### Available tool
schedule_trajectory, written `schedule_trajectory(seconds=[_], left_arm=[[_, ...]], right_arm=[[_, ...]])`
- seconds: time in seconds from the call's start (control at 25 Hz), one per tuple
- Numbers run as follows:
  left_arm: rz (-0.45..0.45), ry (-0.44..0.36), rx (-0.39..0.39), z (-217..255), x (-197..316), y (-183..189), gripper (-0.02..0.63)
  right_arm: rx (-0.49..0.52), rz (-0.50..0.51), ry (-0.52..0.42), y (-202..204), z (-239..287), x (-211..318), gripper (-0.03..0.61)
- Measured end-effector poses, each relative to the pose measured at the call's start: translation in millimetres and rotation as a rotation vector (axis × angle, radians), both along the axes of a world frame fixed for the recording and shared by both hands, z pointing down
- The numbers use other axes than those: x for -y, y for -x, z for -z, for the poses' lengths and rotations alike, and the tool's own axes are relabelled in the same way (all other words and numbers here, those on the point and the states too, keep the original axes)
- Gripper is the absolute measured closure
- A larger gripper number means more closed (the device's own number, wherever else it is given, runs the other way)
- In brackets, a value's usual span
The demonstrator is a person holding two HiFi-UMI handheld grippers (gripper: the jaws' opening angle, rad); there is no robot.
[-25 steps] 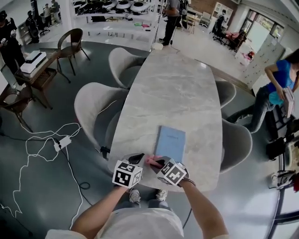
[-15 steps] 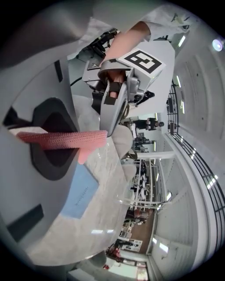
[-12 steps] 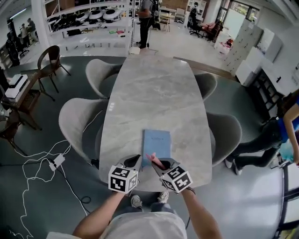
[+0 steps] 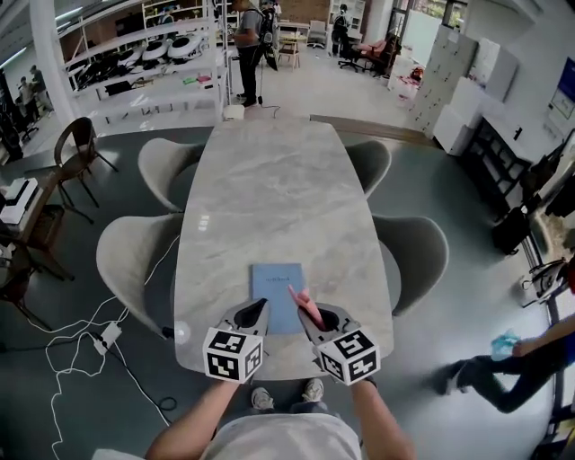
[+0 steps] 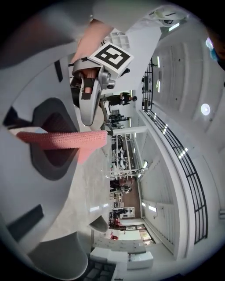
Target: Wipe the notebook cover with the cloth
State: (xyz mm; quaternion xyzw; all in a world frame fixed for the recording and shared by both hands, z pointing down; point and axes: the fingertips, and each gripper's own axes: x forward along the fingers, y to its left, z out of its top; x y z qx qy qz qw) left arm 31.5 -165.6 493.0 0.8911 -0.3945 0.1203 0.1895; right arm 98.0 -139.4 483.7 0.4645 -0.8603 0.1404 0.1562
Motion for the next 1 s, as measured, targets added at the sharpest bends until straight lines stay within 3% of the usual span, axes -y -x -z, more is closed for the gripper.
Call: schedule_trajectory(seconds=[0.52,1.0], left_arm=[[0.056,-0.067,0.039,32.1,-0.3,-51.1,0.607],[0.105,-0.086,0.063,38.0,5.2,-63.9,0.607]], right_arm=[[0.151,-0.128,-0.101,-84.0,50.5,5.8,0.563],[0.186,-0.113,-0.109,-106.8,52.9,18.5,0.565]])
